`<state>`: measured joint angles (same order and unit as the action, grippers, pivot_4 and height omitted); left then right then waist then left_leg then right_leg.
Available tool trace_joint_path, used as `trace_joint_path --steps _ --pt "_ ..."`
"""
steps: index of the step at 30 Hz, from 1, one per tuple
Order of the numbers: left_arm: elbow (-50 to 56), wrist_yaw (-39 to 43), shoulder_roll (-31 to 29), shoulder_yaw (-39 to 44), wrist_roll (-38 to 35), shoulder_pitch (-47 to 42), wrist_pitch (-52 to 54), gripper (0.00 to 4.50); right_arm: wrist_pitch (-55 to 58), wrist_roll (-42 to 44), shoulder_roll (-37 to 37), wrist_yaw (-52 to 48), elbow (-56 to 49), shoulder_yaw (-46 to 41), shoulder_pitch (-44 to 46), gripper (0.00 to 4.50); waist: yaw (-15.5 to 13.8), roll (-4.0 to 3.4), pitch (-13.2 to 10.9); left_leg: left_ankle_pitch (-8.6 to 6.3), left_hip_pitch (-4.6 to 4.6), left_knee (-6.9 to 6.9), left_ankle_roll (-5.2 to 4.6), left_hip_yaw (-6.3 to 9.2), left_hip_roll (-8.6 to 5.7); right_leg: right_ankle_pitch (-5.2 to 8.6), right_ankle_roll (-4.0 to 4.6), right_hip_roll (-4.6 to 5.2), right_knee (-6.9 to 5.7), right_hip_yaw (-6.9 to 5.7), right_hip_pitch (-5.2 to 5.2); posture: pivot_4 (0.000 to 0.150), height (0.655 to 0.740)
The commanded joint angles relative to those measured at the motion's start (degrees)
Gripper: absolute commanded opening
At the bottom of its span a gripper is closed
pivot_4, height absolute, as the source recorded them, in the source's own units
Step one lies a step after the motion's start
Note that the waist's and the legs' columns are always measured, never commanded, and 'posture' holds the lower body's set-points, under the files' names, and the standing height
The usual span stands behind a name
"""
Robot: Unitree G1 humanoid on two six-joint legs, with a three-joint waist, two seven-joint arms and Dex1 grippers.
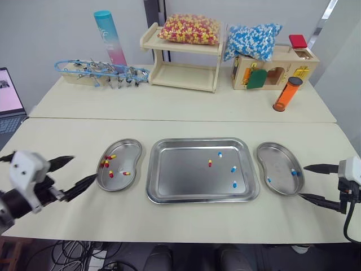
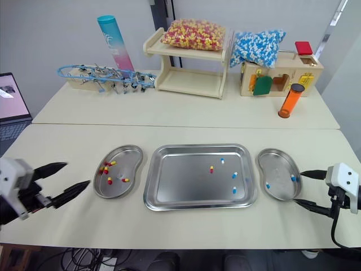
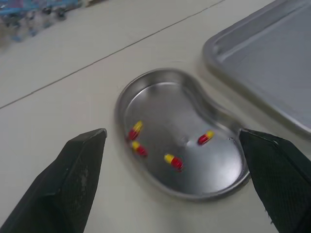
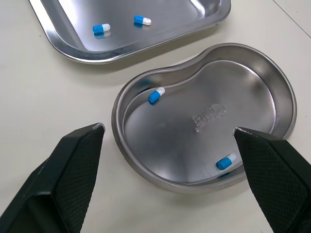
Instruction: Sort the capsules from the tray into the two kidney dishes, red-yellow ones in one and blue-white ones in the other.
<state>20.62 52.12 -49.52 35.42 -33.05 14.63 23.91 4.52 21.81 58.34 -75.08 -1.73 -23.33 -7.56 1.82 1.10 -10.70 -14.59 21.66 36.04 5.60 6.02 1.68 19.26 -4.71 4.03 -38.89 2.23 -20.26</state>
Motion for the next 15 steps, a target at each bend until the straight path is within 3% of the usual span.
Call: trace_joint_path --steps 1,9,15 --pt "4.3 0.8 -1.9 -5.2 -2.8 -5.1 2.7 4.49 2.8 3.4 -0.2 1.0 -6.5 -1.3 0.0 4.50 0.0 0.00 0.0 0.00 0.00 0.00 0.00 0.00 0.00 0.00 0.00 0.00 0.00 0.00 0.00 0.150 0.7400" --pt "7.6 -4.5 2.0 -20.6 -4.2 -19.4 9.7 4.49 11.4 8.8 -2.5 6.6 -19.7 -0.7 -0.2 4.50 0.0 -0.01 0.0 0.00 0.02 0.02 0.00 0.02 0.00 0.00 -0.01 -0.01 -0.01 -0.01 0.01 0.150 0.7400" --pt "7.1 -7.5 8.5 -29.5 -3.3 -26.1 11.4 4.49 16.1 11.8 -3.8 10.3 -26.8 0.0 0.0 4.50 -0.2 0.00 0.0 0.01 0.05 0.06 0.01 0.04 -0.01 -0.01 -0.01 -0.01 -0.02 -0.03 0.00 0.150 0.7400"
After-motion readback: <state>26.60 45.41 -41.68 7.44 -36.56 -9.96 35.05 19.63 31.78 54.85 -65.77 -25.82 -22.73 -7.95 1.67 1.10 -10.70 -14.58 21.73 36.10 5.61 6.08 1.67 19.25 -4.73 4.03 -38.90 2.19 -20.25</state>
